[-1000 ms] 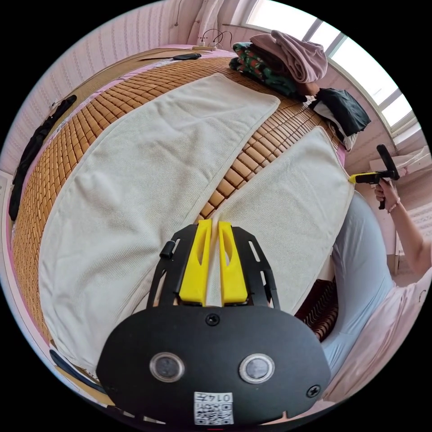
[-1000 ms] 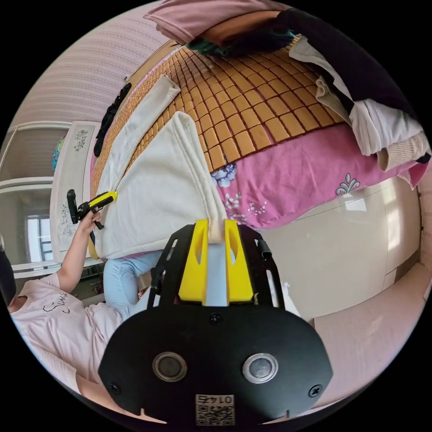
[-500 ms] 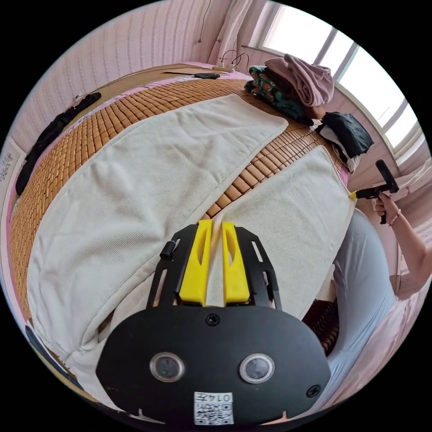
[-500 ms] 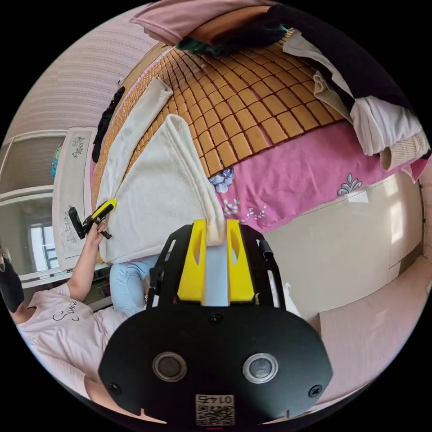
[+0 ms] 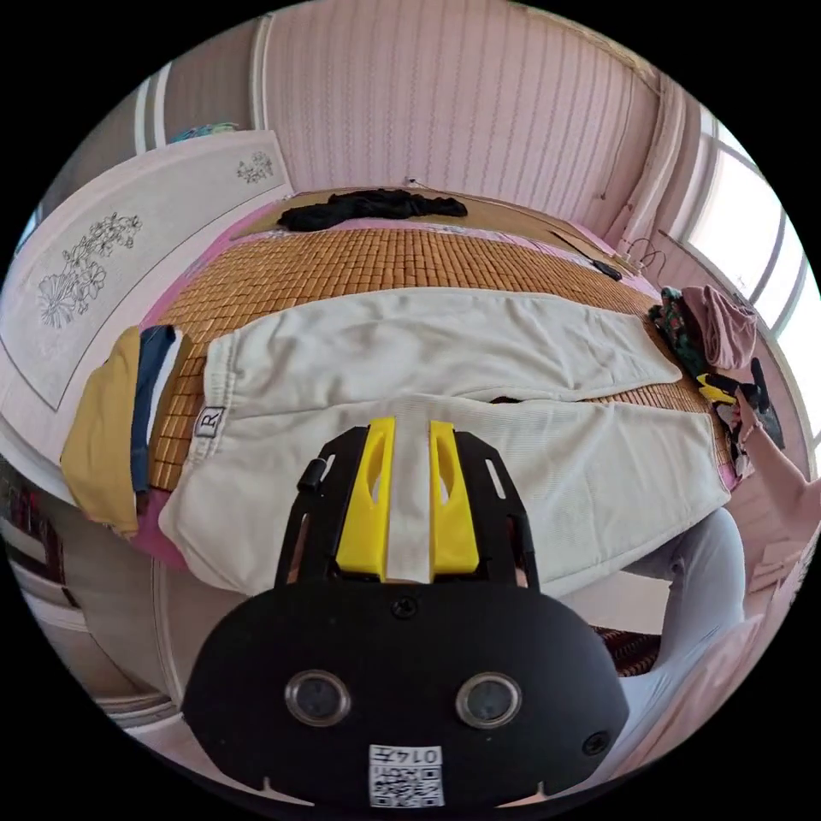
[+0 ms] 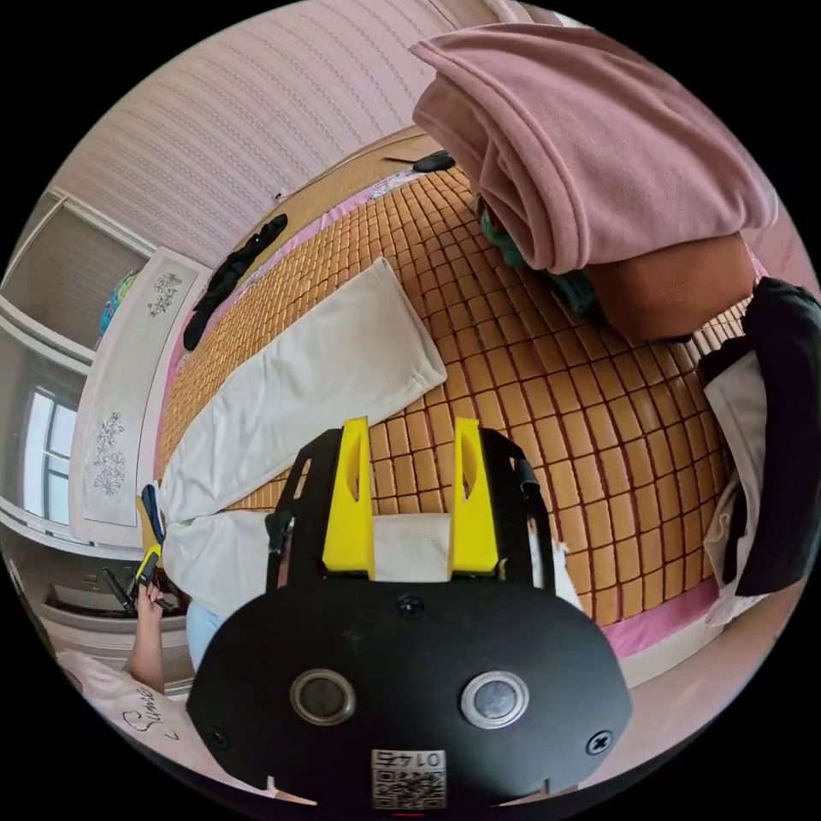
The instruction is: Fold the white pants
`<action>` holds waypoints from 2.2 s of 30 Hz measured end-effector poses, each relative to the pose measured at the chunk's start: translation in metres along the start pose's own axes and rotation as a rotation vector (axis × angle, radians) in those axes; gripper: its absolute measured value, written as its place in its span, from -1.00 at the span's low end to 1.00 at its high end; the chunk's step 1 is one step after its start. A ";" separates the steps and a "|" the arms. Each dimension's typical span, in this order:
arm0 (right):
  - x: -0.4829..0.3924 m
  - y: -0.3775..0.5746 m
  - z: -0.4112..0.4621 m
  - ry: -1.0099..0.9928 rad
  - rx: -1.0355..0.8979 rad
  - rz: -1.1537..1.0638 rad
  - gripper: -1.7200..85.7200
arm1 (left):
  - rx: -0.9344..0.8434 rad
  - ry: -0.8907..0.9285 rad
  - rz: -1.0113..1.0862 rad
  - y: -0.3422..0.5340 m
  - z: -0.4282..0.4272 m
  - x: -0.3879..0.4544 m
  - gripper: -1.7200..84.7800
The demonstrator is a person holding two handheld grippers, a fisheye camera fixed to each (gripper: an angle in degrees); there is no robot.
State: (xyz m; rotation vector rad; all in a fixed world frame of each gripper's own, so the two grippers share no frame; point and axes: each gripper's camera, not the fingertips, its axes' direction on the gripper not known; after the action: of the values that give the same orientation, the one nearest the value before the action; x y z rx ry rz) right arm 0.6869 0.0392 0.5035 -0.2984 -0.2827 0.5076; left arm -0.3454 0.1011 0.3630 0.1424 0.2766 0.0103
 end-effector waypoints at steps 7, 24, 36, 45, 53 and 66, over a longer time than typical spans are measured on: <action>-0.026 -0.036 0.069 0.059 -0.075 0.139 -0.86 | 0.041 -0.121 -0.446 0.082 -0.079 -0.145 -0.78; -0.063 -0.022 0.077 0.188 -0.066 0.012 -0.94 | 0.042 0.274 -0.797 0.105 -0.105 -0.277 -0.76; -0.526 0.066 0.251 -0.108 -0.358 -1.212 -0.97 | 0.169 0.345 -0.704 0.121 -0.166 -0.295 -0.88; -0.705 0.159 0.377 0.051 -0.397 -1.378 -0.97 | 0.217 0.342 -0.560 0.109 -0.202 -0.298 -0.90; -0.718 0.110 0.405 0.003 -0.446 -1.209 -0.98 | 0.152 0.353 -0.568 0.095 -0.192 -0.320 -0.89; -0.408 0.064 0.201 -0.238 -0.376 -0.844 -0.95 | 0.205 0.393 -0.711 0.066 -0.204 -0.329 -0.77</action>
State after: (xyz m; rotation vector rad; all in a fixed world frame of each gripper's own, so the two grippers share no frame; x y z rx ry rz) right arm 0.2504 -0.0753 0.5886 -0.4480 -0.6964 -0.3551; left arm -0.7172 0.1845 0.2677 0.2397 0.7090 -0.7031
